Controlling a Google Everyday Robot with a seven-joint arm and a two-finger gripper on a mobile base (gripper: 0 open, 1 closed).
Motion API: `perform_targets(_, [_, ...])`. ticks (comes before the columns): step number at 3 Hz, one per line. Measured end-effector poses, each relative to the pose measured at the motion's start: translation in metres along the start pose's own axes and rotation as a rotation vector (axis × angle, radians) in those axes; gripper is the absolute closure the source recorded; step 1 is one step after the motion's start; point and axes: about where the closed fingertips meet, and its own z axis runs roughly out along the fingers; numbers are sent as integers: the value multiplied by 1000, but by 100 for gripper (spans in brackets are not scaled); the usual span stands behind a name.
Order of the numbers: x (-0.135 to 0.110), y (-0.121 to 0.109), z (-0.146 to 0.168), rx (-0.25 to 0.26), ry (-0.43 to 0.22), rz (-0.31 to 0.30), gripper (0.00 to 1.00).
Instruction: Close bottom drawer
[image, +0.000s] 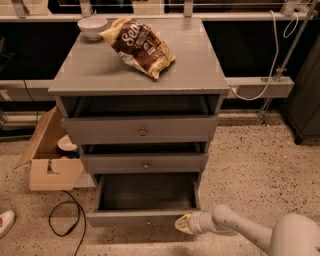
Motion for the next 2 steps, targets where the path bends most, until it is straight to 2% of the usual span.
perform_targets(1, [2, -13, 5, 24, -8, -55, 100])
perform_targets(2, [6, -34, 10, 97, -12, -144, 100])
